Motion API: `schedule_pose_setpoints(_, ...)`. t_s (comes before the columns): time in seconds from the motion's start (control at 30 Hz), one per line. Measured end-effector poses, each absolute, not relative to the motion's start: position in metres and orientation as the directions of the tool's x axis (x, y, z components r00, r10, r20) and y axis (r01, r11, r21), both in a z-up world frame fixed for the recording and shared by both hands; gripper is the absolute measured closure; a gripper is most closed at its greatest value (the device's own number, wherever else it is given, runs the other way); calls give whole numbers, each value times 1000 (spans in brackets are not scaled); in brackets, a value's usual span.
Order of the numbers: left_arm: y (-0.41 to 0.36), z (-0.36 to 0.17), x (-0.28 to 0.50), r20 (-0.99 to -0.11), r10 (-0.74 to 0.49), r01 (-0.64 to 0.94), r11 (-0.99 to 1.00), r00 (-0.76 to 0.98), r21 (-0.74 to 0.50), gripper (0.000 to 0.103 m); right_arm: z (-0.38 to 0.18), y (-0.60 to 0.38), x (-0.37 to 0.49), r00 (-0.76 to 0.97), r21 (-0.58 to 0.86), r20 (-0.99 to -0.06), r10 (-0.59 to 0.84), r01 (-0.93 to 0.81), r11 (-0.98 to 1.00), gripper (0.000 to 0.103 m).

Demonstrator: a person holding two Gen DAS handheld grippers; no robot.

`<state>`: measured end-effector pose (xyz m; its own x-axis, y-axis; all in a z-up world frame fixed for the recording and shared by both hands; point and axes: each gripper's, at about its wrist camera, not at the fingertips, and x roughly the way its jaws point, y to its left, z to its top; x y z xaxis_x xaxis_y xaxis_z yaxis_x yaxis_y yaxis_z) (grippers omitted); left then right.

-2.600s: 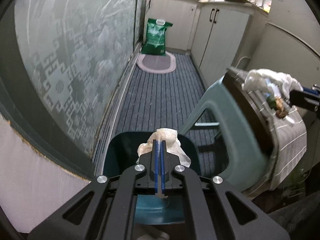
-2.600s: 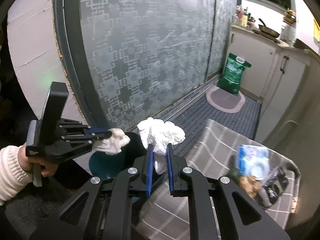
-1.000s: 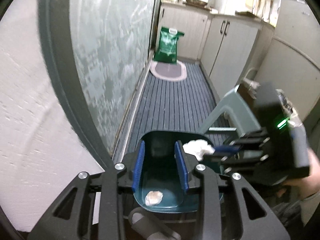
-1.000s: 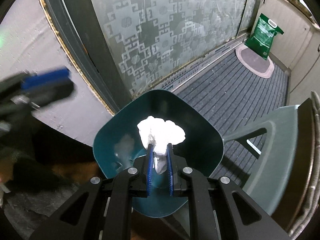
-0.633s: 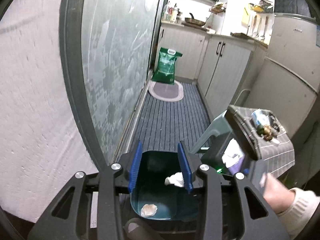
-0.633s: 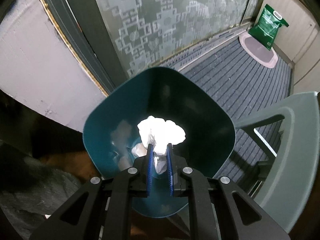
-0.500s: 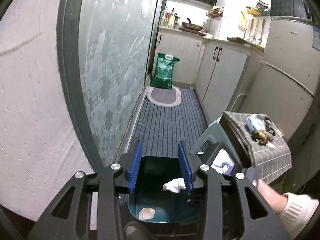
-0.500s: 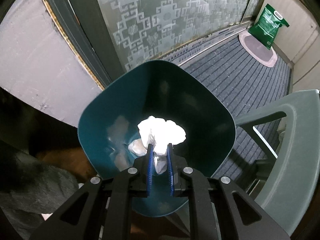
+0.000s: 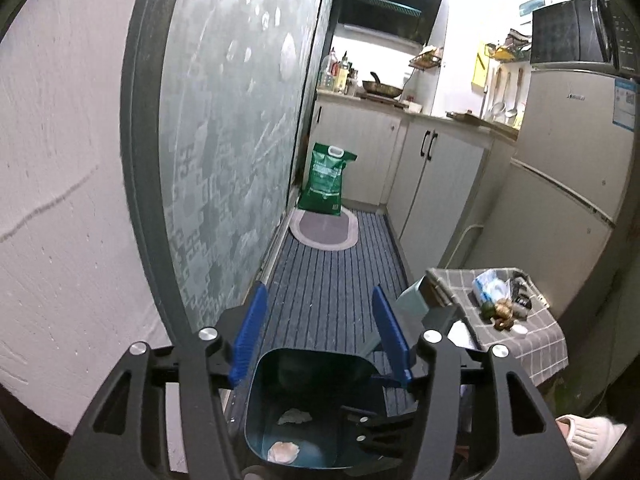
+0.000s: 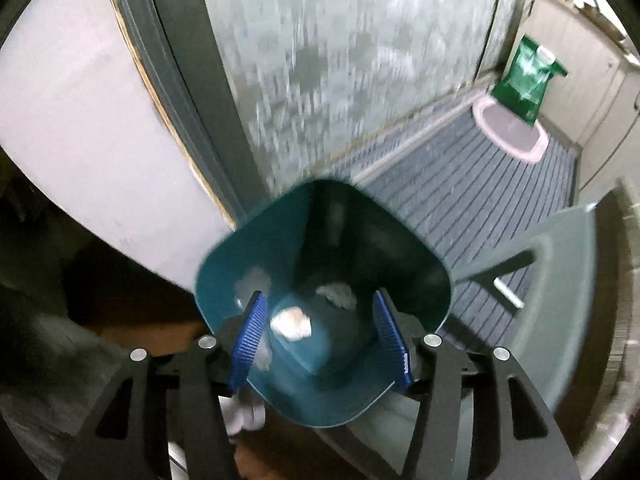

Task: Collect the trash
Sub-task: 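Move the right gripper back to the table and grasp the white bottle cap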

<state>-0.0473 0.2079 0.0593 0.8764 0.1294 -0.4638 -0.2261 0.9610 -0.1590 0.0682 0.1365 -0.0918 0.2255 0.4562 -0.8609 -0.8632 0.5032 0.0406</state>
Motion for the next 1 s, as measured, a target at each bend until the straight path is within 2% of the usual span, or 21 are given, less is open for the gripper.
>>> schedule_pose_setpoints(0.17,191,68,-44,-448,128,-209,968,885,-136,43,-44,105,68,293,44,-791,536,-848,528,46)
schedule_pose_setpoints(0.43,159,69,-25,-458,85,-156,981,885,-119,38,-4,49,80,381,39,-726,572,-808,588,42)
schedule_pose_setpoints(0.77,122,57,3,-494,37,-97,990,869,-98,37,2,-14,97,457,30,-708,539,-742,669,41)
schedule_pose_setpoints(1.0,98,45,22,-525,-5,-54,994,851,-97,32,-8,-59,111,496,28,-719,486,-679,734,39)
